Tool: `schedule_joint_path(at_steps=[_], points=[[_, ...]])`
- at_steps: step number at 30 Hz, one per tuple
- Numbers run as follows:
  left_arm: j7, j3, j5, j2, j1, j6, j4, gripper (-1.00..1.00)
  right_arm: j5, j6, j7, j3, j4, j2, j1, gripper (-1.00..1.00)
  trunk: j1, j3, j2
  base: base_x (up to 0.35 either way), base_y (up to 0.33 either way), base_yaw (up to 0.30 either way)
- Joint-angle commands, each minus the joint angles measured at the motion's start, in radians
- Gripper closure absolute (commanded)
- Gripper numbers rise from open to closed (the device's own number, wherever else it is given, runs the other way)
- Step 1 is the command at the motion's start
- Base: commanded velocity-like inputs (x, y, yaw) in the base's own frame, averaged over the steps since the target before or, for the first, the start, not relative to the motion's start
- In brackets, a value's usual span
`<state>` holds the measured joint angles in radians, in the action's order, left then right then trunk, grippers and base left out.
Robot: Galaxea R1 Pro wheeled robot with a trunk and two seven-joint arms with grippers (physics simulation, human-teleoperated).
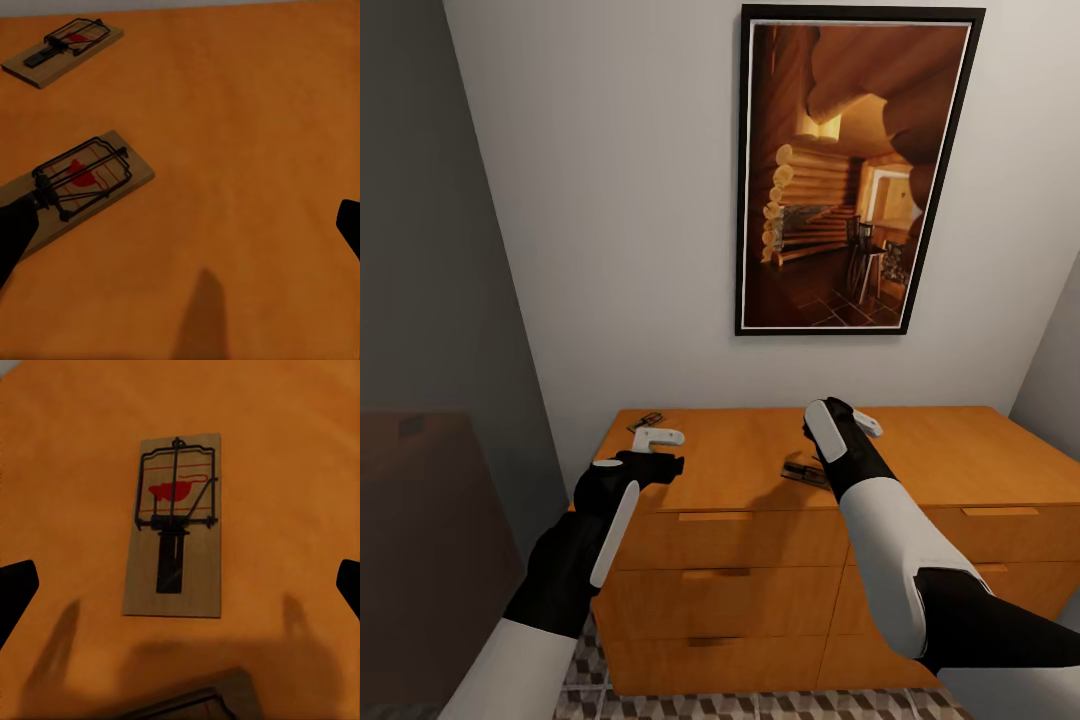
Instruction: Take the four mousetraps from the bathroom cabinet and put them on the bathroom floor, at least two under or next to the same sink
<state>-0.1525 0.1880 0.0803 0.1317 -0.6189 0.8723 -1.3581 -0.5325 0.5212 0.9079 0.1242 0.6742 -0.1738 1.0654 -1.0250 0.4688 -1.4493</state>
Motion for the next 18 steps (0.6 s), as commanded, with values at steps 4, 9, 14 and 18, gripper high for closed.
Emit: schedule_joint_path(at_steps=[4,9,14,18], points=[[-0.009,0.001,0.009,0.000,-0.001,0.004,0.001,-1.00,-0.004,0.009,0.003,0.001,0.001,-0.001,0.001,-1.00,0.000,0.001,-0.001,0.000,0.000,0.000],[-0.009,0.001,0.009,0.000,-0.001,0.004,0.005,-1.00,-0.006,0.011,0.002,0.000,0.000,-0.001,0.001,-1.00,0.000,0.001,-0.001,0.000,0.000,0.000],[-0.009,0.001,0.009,0.000,0.000,0.004,0.011,-1.00,-0.006,0.012,0.001,-0.004,0.000,-0.001,0.001,-1.00,0.000,0.001,-0.001,0.000,0.000,0.000],[-0.009,0.002,0.009,0.000,0.000,0.004,0.014,-1.00,-0.007,0.009,0.001,-0.063,0.000,-0.001,0.001,-1.00,0.000,0.001,-0.001,0.000,0.000,0.000]])
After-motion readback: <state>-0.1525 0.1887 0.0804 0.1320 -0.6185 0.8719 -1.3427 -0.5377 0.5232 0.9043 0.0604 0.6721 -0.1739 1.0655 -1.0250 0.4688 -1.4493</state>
